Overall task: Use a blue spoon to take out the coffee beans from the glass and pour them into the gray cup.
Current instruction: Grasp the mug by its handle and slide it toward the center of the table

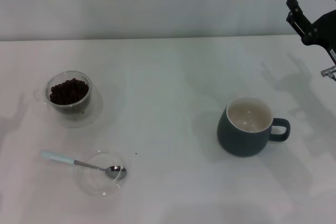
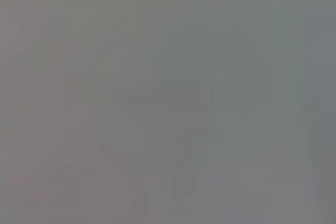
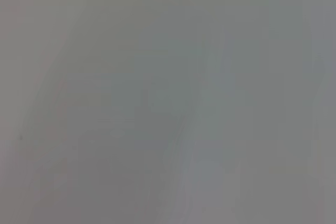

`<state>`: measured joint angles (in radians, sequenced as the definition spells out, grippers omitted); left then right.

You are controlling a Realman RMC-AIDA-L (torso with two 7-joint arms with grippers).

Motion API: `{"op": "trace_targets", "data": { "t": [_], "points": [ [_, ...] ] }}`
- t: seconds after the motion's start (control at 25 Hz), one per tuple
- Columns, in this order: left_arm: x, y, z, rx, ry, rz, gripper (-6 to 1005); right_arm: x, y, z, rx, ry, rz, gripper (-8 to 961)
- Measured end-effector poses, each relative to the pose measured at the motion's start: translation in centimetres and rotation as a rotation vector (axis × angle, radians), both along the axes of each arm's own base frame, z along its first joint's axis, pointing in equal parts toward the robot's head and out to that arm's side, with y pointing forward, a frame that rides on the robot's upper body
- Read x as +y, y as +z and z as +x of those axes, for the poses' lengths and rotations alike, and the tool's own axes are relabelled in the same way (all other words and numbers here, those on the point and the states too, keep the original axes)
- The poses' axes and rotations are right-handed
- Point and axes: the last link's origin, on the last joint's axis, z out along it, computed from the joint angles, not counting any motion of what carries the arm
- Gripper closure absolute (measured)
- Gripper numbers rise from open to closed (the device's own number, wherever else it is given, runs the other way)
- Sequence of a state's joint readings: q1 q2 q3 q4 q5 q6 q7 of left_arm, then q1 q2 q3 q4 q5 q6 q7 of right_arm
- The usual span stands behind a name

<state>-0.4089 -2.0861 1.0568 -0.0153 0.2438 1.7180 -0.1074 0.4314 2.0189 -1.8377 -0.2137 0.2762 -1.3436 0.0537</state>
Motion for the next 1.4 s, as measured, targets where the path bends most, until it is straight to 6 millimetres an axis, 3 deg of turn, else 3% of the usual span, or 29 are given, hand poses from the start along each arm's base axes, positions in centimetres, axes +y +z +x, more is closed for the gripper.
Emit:
{"op": "trace_targets", "data": {
  "t": [1.4],
  "points": [
    [0.52, -0.17, 0.00, -0.001, 0.013, -0.015, 138, 0.54, -0.17, -0.08, 0.001, -0.019, -0.009, 124]
  ]
}}
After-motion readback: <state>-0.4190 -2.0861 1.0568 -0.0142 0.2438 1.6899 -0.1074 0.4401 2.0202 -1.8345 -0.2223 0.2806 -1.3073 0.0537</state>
